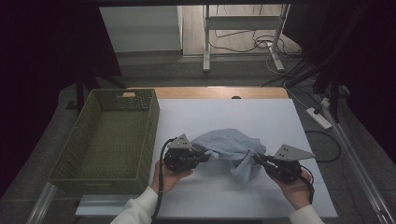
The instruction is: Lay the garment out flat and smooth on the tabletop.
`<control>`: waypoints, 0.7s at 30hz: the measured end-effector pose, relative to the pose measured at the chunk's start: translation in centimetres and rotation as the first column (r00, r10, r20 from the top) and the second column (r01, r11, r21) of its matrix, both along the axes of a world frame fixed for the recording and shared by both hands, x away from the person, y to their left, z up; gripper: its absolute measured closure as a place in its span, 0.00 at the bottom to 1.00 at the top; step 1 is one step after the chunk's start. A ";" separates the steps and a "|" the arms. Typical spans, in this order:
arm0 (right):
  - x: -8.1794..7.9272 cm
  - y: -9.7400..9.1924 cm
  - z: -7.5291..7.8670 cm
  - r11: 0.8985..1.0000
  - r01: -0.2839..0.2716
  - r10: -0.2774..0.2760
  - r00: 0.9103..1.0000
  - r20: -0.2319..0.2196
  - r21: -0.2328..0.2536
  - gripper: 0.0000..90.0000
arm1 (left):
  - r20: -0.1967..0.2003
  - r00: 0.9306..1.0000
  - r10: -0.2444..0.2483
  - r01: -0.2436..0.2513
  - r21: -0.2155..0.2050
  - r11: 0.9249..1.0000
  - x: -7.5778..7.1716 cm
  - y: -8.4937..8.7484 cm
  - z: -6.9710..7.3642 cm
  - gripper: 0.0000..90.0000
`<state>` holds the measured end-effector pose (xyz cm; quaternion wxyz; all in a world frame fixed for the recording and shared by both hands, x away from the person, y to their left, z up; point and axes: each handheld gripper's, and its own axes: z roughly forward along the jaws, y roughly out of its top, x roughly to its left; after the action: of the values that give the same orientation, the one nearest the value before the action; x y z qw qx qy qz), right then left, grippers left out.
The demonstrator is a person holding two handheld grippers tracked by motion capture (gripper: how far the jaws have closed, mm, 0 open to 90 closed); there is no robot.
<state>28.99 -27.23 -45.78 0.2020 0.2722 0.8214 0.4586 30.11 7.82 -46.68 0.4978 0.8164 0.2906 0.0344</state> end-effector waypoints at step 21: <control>-0.1 -0.2 0.6 0.999 -0.001 0.000 1.000 0.026 0.040 0.94 | 0.015 1.000 0.026 -0.025 -0.062 0.998 0.1 1.6 1.6 0.90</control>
<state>28.85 -27.38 -45.17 0.2071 0.2702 0.8093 0.4787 30.19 9.40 -45.06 0.5247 0.7965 0.2982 0.0381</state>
